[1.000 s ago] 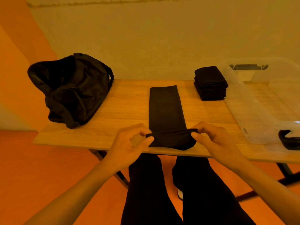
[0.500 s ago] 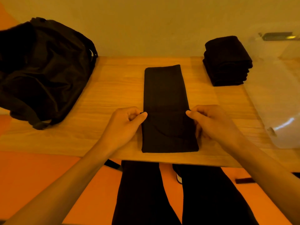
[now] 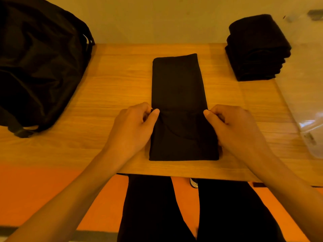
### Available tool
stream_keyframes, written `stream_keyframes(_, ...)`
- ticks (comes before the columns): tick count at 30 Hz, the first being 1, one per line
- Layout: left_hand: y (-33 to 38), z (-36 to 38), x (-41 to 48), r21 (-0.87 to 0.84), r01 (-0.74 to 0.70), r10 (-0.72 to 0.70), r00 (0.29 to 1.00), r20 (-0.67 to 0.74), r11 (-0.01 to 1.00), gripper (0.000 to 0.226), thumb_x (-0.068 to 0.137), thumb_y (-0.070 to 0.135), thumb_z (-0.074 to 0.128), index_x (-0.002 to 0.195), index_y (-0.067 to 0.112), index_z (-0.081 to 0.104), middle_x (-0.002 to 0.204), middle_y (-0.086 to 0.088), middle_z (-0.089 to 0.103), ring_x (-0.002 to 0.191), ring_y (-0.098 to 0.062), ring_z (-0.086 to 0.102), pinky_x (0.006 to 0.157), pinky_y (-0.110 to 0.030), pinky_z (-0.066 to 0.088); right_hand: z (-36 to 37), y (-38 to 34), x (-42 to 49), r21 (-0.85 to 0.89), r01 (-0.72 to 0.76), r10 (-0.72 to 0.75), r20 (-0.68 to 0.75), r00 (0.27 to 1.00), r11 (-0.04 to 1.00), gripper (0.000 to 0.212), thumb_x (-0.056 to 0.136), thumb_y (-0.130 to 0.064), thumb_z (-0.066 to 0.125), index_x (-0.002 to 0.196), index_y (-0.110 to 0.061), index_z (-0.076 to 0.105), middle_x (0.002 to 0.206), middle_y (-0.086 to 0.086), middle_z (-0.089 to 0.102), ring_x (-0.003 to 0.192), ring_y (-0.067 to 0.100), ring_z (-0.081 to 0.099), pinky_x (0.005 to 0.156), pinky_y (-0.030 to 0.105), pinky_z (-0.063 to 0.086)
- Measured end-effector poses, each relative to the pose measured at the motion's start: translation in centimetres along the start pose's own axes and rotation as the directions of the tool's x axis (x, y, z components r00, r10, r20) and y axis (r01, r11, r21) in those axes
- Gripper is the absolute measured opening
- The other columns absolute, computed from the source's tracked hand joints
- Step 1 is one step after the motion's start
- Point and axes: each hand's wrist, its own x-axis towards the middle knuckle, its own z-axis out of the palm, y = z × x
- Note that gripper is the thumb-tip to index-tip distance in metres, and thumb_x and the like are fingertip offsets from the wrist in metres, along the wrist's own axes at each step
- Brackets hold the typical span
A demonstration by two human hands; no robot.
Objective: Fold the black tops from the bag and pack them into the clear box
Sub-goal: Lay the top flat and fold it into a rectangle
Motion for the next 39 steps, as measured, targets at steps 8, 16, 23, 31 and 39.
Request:
stream_keyframes(8, 0.5, 0.3, 0.1, 0.069, 0.010, -0.004, 0.997, -0.081, 0.998, 0.027, 0.103, 0.038, 0.054, 0.078, 0.026, 0.057, 0.067, 0.007, 0.058, 0.061, -0.010, 0.055, 0.054, -0.024, 0.036, 0.4, 0.4, 0.4, -0.055, 0.038, -0.040, -0.051, 0.998, 0.998, 0.030, 0.103, -0.038, 0.050, 0.081, -0.023, 0.064, 0.061, -0.006, 0.058, 0.057, 0.009, 0.058, 0.054, 0.021, 0.037)
stream_keyframes(16, 0.7, 0.7, 0.0, 0.164, 0.022, 0.007, 0.984, -0.177, 0.986, 0.027, 0.098, 0.043, 0.060, 0.079, 0.024, 0.060, 0.063, 0.010, 0.057, 0.060, -0.007, 0.055, 0.053, -0.023, 0.036, -0.1, 0.1, 0.8, 0.002, -0.016, 0.016, -0.012, 1.000, 1.000, 0.030, 0.100, -0.042, 0.054, 0.076, -0.026, 0.062, 0.057, -0.003, 0.060, 0.049, 0.004, 0.060, 0.053, 0.016, 0.037)
stream_keyframes(23, 0.4, 1.0, -0.1, 0.178, 0.018, 0.024, 0.973, -0.230, 0.984, 0.027, 0.096, 0.044, 0.065, 0.079, 0.024, 0.061, 0.063, 0.010, 0.059, 0.063, -0.008, 0.058, 0.058, -0.034, 0.050, -0.2, 0.2, 1.0, 0.059, -0.050, 0.051, -0.007, 0.999, 0.997, 0.030, 0.100, -0.043, 0.054, 0.078, -0.025, 0.063, 0.054, -0.002, 0.062, 0.043, 0.003, 0.061, 0.055, 0.016, 0.041)
stream_keyframes(31, 1.0, 0.0, -3.7, 0.349, -0.412, 0.501, 0.837, -0.219, 0.842, 0.050, 0.104, 0.045, 0.043, 0.129, 0.006, 0.062, 0.144, -0.014, 0.050, 0.129, -0.027, 0.046, 0.099, -0.032, 0.040, 0.4, 0.4, -2.7, -0.299, 0.352, -0.434, -0.274, 0.859, 0.887, 0.025, 0.105, -0.031, 0.047, 0.096, -0.015, 0.063, 0.083, -0.002, 0.060, 0.070, 0.013, 0.057, 0.055, 0.034, 0.050)
stream_keyframes(39, -0.6, 2.1, -2.7, 0.553, -0.370, 0.265, 0.928, 0.263, 0.747, 0.088, 0.091, 0.074, -0.009, 0.161, 0.020, -0.014, 0.168, 0.002, -0.021, 0.152, -0.011, -0.025, 0.128, -0.037, -0.003, 2.4, 0.2, -1.6, -0.517, 0.376, -0.284, 0.251, 0.925, 0.769, 0.081, 0.093, -0.066, -0.006, 0.159, -0.020, -0.009, 0.167, -0.001, -0.014, 0.151, 0.010, -0.021, 0.122, 0.031, -0.012)
